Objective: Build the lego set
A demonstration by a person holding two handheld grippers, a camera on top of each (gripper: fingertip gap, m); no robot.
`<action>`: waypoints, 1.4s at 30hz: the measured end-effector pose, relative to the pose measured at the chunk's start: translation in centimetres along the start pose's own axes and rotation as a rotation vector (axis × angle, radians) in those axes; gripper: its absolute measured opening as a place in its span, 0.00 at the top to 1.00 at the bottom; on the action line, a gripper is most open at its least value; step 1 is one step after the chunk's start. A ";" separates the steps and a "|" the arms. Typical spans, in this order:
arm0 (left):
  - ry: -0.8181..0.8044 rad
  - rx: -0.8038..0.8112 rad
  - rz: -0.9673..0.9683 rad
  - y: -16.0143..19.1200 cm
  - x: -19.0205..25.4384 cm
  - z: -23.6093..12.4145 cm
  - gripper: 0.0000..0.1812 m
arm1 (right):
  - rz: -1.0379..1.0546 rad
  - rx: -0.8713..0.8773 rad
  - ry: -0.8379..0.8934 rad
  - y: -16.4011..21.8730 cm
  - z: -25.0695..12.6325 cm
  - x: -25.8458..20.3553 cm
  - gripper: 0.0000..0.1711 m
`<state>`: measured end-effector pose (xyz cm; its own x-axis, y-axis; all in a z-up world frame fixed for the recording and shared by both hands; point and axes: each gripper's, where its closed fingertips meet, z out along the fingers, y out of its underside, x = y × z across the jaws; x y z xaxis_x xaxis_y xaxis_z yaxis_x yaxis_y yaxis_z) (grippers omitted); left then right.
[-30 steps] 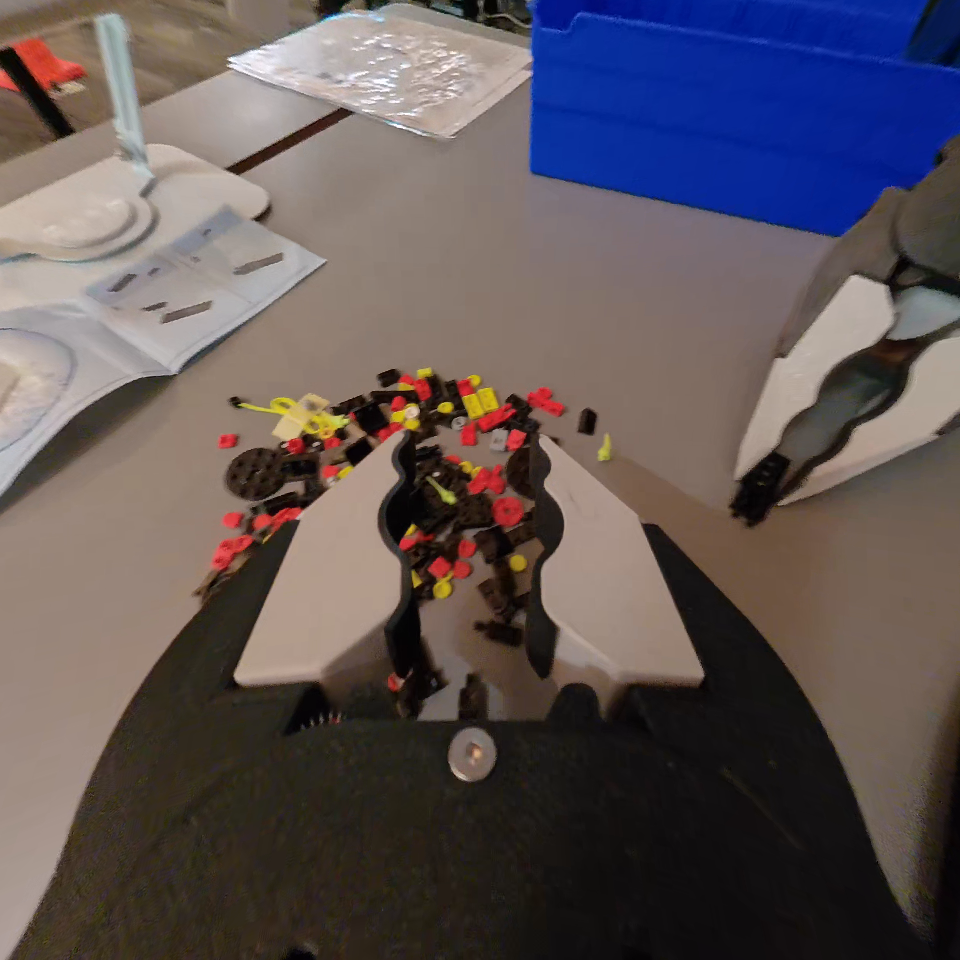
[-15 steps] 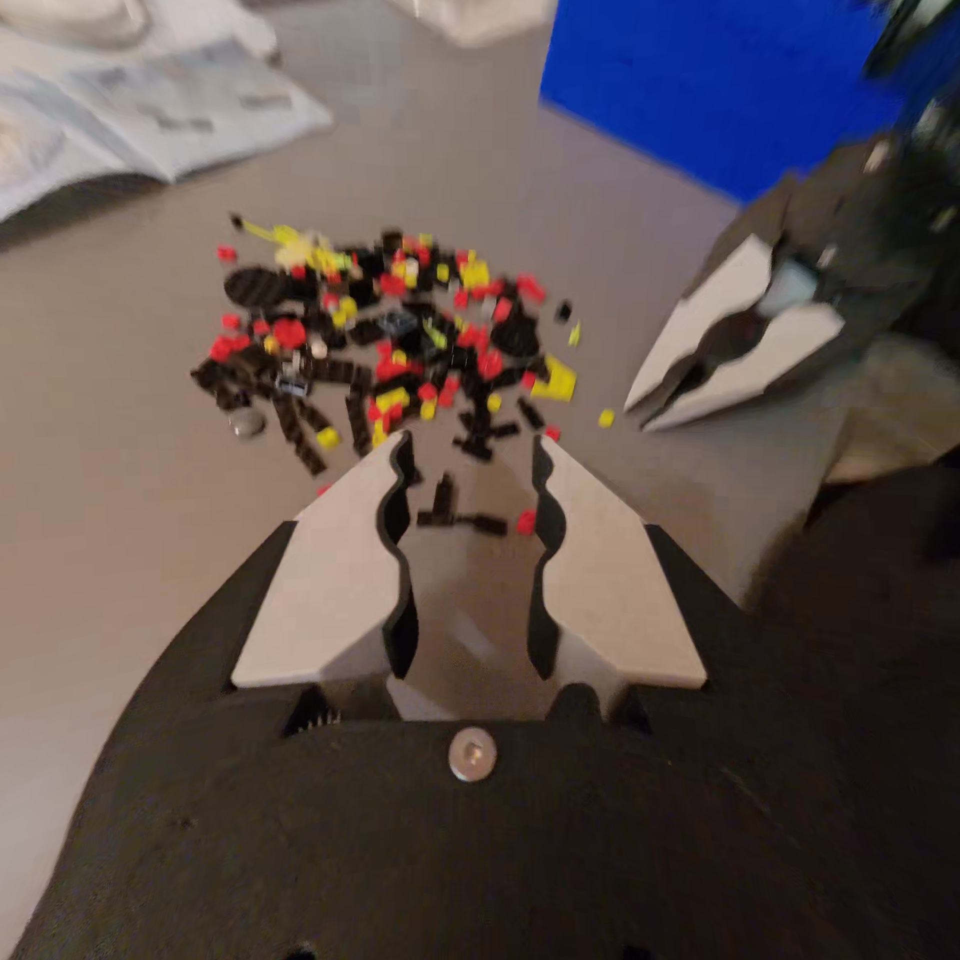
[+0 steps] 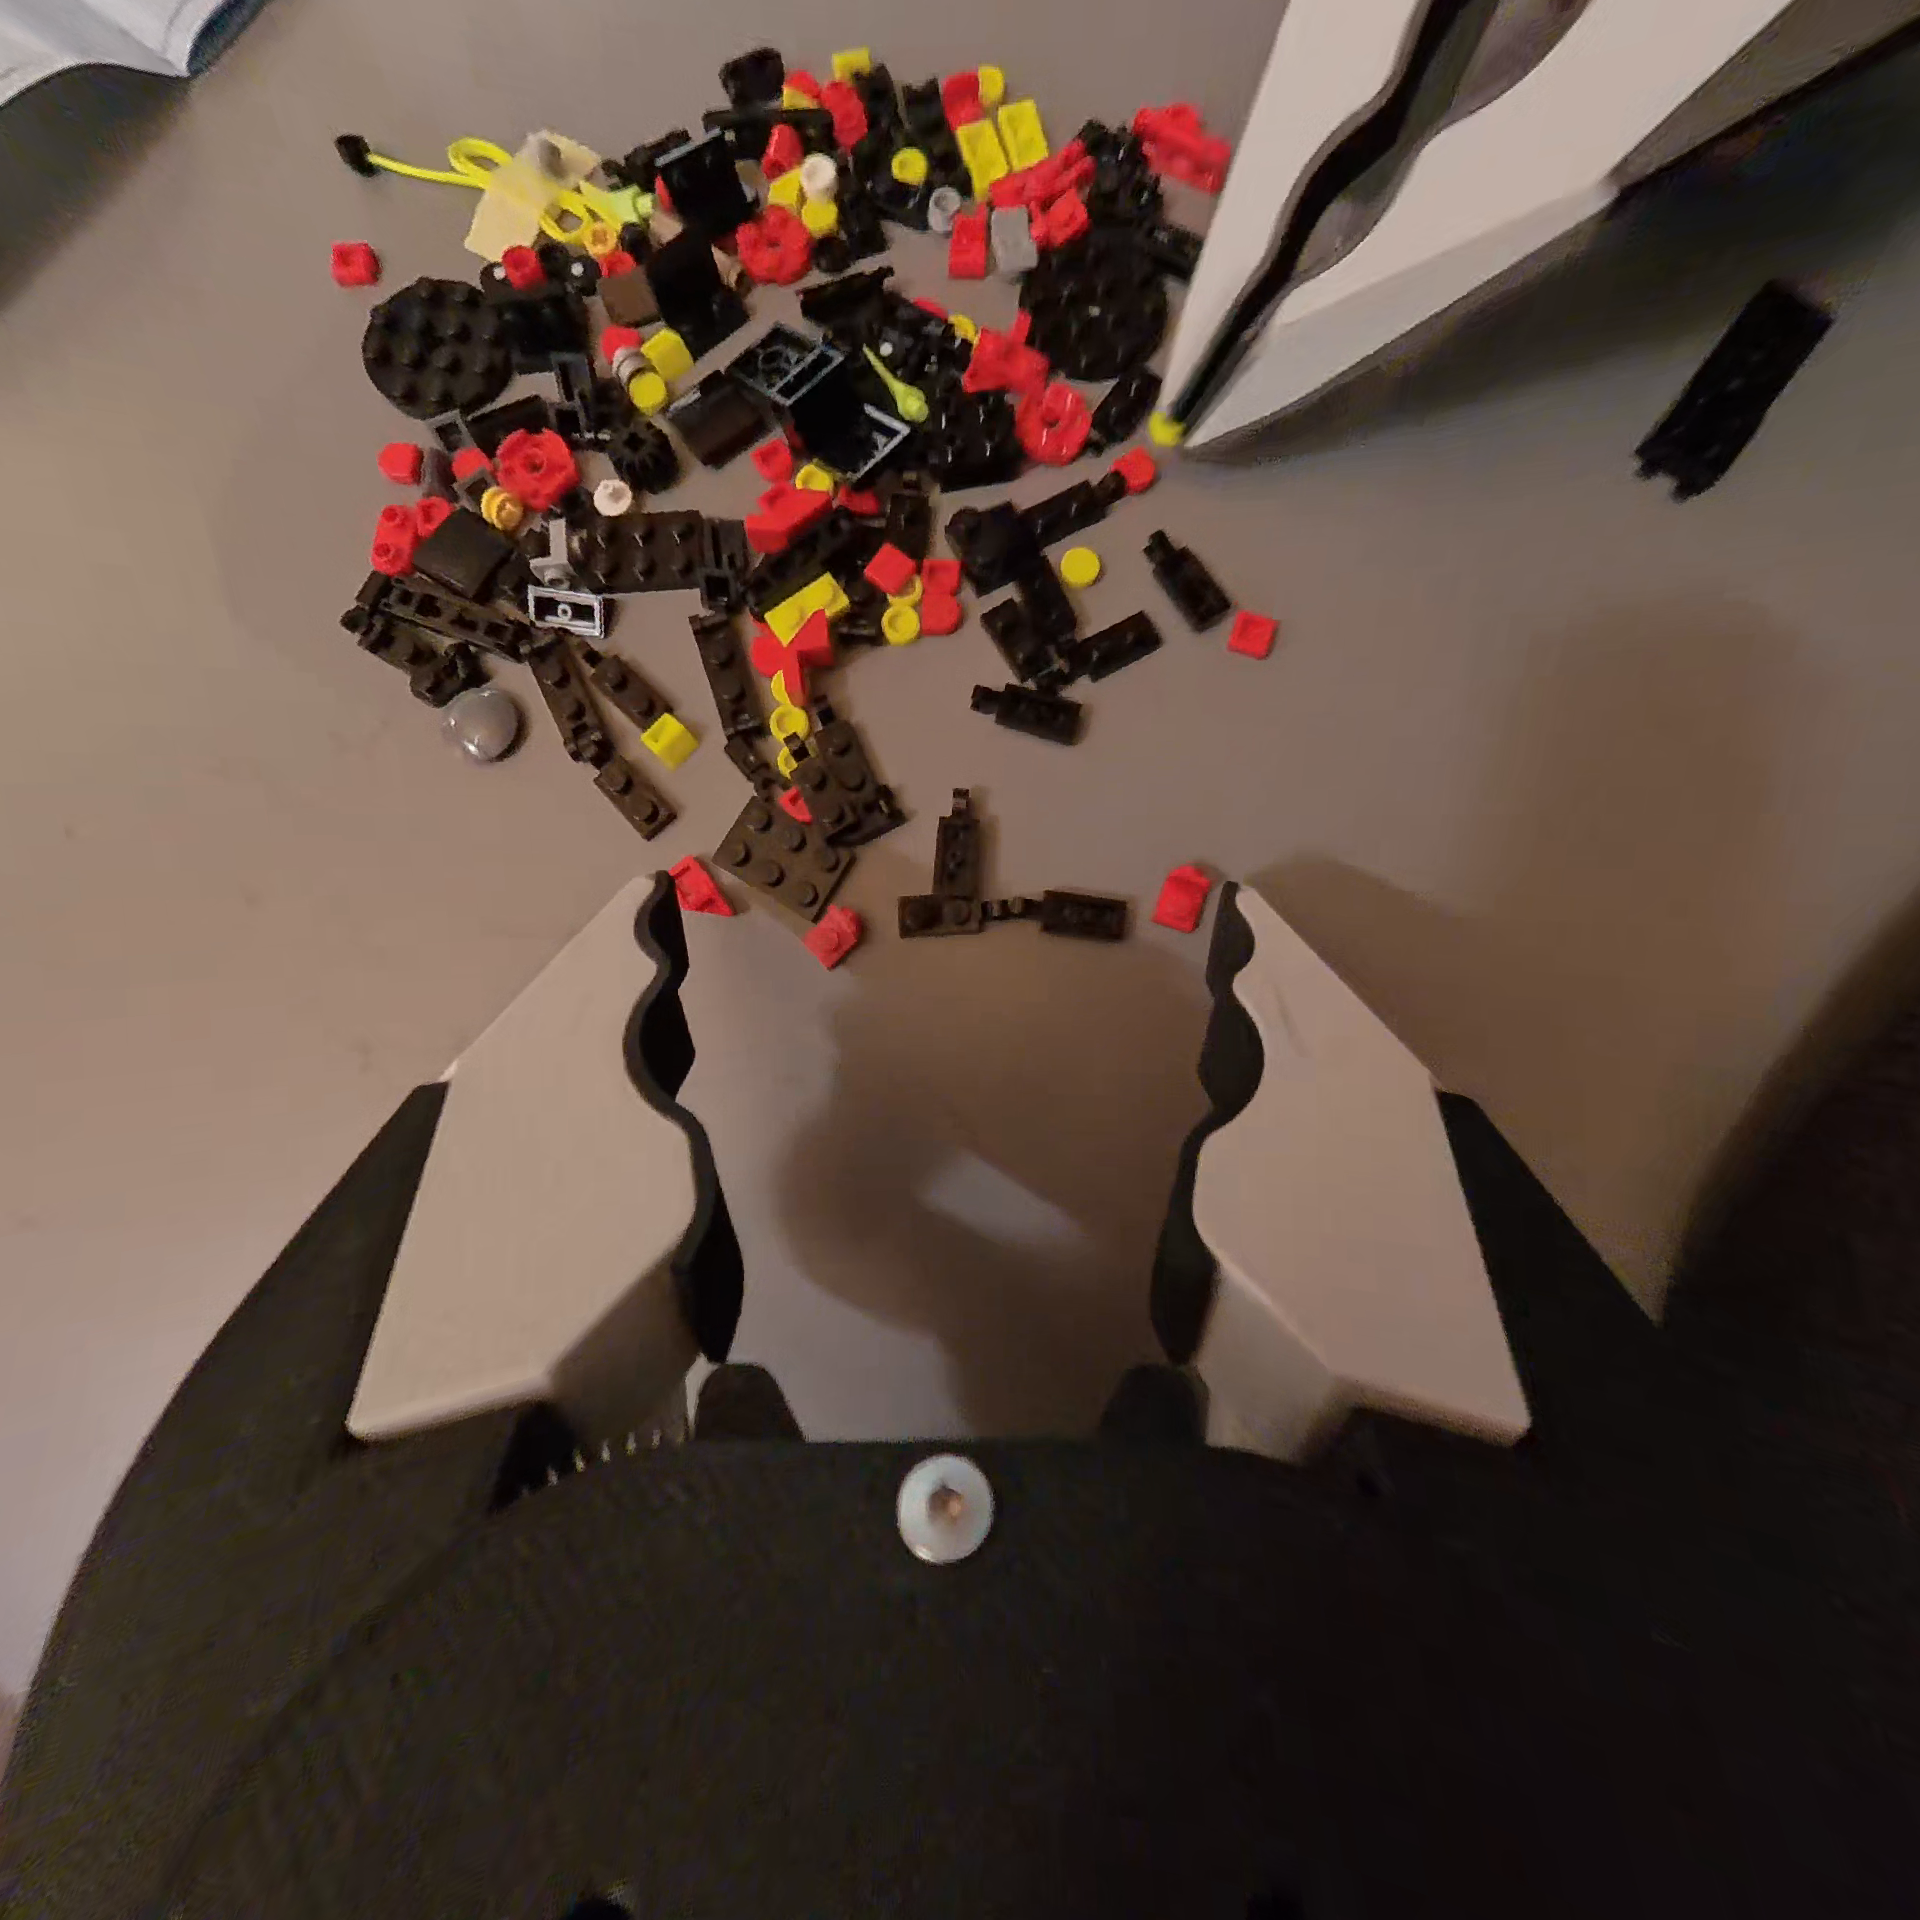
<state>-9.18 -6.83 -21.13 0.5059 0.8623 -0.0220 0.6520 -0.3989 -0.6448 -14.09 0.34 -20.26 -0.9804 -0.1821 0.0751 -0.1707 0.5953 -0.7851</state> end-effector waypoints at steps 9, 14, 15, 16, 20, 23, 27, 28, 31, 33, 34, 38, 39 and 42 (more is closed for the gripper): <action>-0.026 0.032 -0.056 -0.3 -2.1 1.1 0.61 | -0.064 0.004 -0.135 -0.5 0.3 -3.5 0.96; -0.031 0.062 -0.050 -1.3 -2.8 1.9 0.65 | -0.087 -0.008 -0.178 -1.1 1.6 -4.3 0.95; -0.050 0.069 -0.031 -1.6 -3.1 2.0 0.66 | -0.106 -0.031 -0.182 -0.9 1.9 -4.3 0.95; -0.056 0.075 -0.017 -1.8 -3.3 2.1 0.67 | -0.125 -0.051 -0.178 -0.7 2.3 -4.3 0.94; -0.015 0.104 -0.043 -2.3 -3.0 1.8 0.67 | -0.156 -0.062 -0.078 -0.9 2.9 -1.8 0.99; -0.034 0.150 -0.055 -2.9 -3.4 1.2 0.67 | -0.139 -0.076 0.020 -0.8 3.0 0.9 0.99; -0.060 0.201 -0.069 -3.6 -3.9 0.6 0.67 | -0.055 0.028 0.012 -2.5 1.6 1.7 0.95; -0.078 0.214 -0.068 -3.8 -4.2 0.4 0.67 | -0.041 0.046 0.028 -2.8 1.1 2.0 0.94; -0.125 0.262 -0.101 -4.8 -5.4 0.1 0.66 | -0.004 0.073 0.109 -3.2 -0.9 3.3 0.92; -0.128 0.311 -0.148 -6.6 -6.1 0.1 0.66 | 0.041 0.102 0.149 -3.5 -2.4 3.8 0.91; -0.123 0.335 -0.174 -8.0 -6.5 0.3 0.66 | 0.065 0.123 0.166 -3.8 -3.1 4.0 0.90; -0.161 0.415 -0.202 -15.5 -9.1 2.9 0.80 | 0.154 0.213 0.209 -5.0 -5.2 4.7 0.91; -0.175 0.431 -0.191 -17.6 -9.8 4.1 0.80 | 0.171 0.232 0.207 -5.2 -5.5 4.7 0.91; -0.208 0.390 -0.142 -22.6 -11.6 8.8 0.77 | 0.183 0.229 0.216 -4.6 -5.7 5.0 0.90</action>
<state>-34.75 -5.04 -13.00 0.2765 0.9602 -0.0399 0.4254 -0.1596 -0.8908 -18.76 1.20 -12.79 -0.9950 0.0952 0.0294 0.0119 0.4073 -0.9132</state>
